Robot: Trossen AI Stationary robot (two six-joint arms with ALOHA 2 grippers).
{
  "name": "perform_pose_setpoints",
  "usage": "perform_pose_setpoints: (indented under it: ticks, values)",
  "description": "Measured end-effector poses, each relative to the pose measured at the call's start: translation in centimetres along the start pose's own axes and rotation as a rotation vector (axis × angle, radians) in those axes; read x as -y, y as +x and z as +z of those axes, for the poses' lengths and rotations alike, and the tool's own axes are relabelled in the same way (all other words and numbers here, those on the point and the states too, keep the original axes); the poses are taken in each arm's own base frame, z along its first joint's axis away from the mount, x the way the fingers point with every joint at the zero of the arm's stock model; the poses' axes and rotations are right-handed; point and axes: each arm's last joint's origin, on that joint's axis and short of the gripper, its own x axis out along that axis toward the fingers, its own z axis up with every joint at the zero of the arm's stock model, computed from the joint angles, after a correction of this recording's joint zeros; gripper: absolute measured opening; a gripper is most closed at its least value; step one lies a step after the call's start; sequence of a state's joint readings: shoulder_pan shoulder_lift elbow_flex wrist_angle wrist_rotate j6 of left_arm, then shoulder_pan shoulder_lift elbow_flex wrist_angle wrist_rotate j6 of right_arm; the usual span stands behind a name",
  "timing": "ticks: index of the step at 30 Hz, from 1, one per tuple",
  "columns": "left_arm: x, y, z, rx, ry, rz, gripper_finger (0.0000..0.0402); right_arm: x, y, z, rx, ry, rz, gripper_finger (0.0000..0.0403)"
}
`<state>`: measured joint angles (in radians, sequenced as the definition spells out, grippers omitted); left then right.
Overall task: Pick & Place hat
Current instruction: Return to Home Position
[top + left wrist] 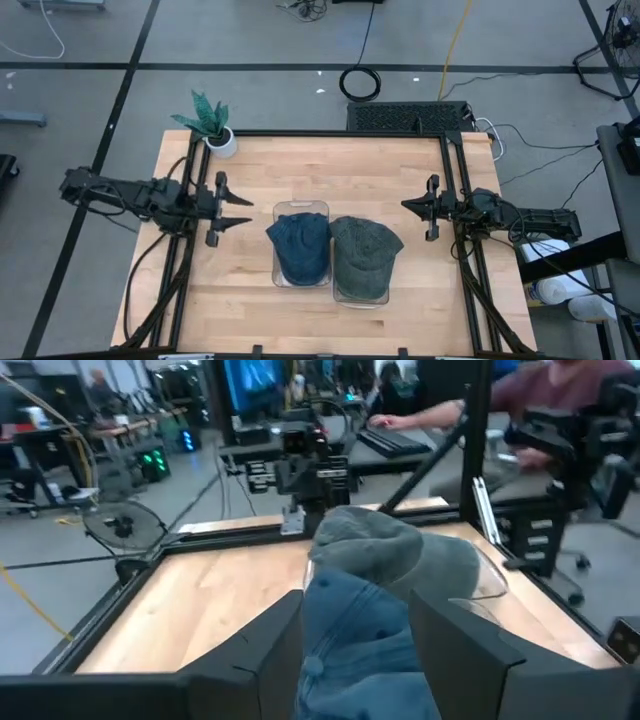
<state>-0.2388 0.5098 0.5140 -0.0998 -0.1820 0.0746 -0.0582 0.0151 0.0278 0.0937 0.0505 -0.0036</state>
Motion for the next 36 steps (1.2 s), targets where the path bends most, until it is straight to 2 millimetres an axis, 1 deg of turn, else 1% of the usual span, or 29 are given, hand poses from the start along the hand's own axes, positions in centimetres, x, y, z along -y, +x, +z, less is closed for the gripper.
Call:
perform_pose_setpoints:
  ticks: [3,8,14,18,20,23,25,28,30,36]
  values:
    - [-0.3,-1.1,-2.1,0.061,-0.030,0.027,0.0186,0.0,0.0,0.0,0.000,0.000,0.000,0.0000]
    - [-0.5,-2.5,-4.8,0.152,-0.057,0.050,0.0187,0.0,0.0,0.0,0.000,0.000,0.000,0.0000]
    - [-0.5,-3.7,-7.2,0.235,-0.076,0.049,0.0186,0.0,0.0,0.0,0.000,0.000,0.000,0.0000]
    - [-0.5,-3.6,-7.9,0.215,-0.075,0.057,0.0186,0.0,0.0,0.0,0.000,0.000,0.000,0.0000]
    - [-0.6,-3.5,-7.9,0.215,-0.087,0.071,0.0186,0.0,0.0,0.0,-0.001,0.000,0.000,0.0000]
    - [-0.7,-3.2,-8.9,0.178,-0.094,0.086,0.0187,0.0,0.0,0.0,0.002,0.000,0.000,0.0000]
    - [-0.7,-3.0,-9.3,0.184,-0.103,0.094,0.0186,0.0,0.0,0.0,0.000,0.000,0.000,0.0000]
    - [-0.7,-2.4,-10.8,0.156,-0.106,0.110,0.0186,0.0,0.0,0.0,0.004,0.000,0.000,0.0000]
    - [-0.7,-2.2,-11.4,0.163,-0.108,0.118,0.0187,0.0,0.0,0.0,0.004,0.000,0.000,0.0000]
    - [-0.8,-2.1,-11.6,0.151,-0.110,0.116,0.0186,0.0,0.0,0.0,0.003,0.000,0.000,0.0000]
